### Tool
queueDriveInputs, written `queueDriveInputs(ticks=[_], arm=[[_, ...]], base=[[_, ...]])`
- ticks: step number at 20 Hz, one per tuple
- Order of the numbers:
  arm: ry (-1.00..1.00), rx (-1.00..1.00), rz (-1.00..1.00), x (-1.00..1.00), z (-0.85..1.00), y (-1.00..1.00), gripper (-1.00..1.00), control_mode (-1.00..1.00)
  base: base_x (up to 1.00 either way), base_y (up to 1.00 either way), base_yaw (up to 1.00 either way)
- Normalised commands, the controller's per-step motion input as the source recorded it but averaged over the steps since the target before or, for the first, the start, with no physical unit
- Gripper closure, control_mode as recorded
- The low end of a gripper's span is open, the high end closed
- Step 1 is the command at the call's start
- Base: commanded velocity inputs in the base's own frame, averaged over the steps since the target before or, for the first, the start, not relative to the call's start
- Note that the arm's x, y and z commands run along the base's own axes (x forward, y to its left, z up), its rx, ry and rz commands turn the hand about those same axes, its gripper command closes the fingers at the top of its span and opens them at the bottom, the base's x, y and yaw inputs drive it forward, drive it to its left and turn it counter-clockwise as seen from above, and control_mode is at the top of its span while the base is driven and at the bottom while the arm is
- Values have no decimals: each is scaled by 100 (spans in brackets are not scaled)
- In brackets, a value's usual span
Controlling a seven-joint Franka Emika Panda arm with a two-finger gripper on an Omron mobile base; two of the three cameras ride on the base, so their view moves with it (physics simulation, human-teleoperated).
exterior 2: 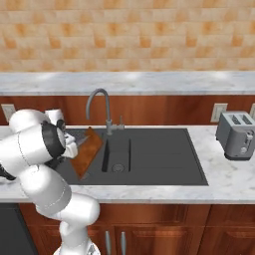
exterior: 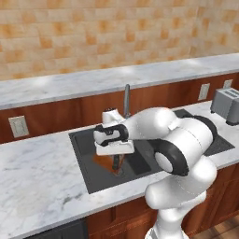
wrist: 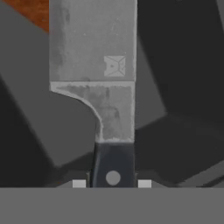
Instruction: Move the cutting board and knife to the sink. Then move spray from the cabinet to the counter.
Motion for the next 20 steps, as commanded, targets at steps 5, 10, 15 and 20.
queueDriveInputs(ticks=[5, 10, 15, 20], arm=[[1, -8, -7, 43, -57, 0, 100, -100], [0, -5, -8, 44, -42, 0, 100, -100], [0, -4, -10, 42, -29, 0, 100, -100], [0, -3, -9, 14, -22, 0, -100, -100]], base=[[0, 0, 0], [0, 0, 0], [0, 0, 0], [0, 0, 0]])
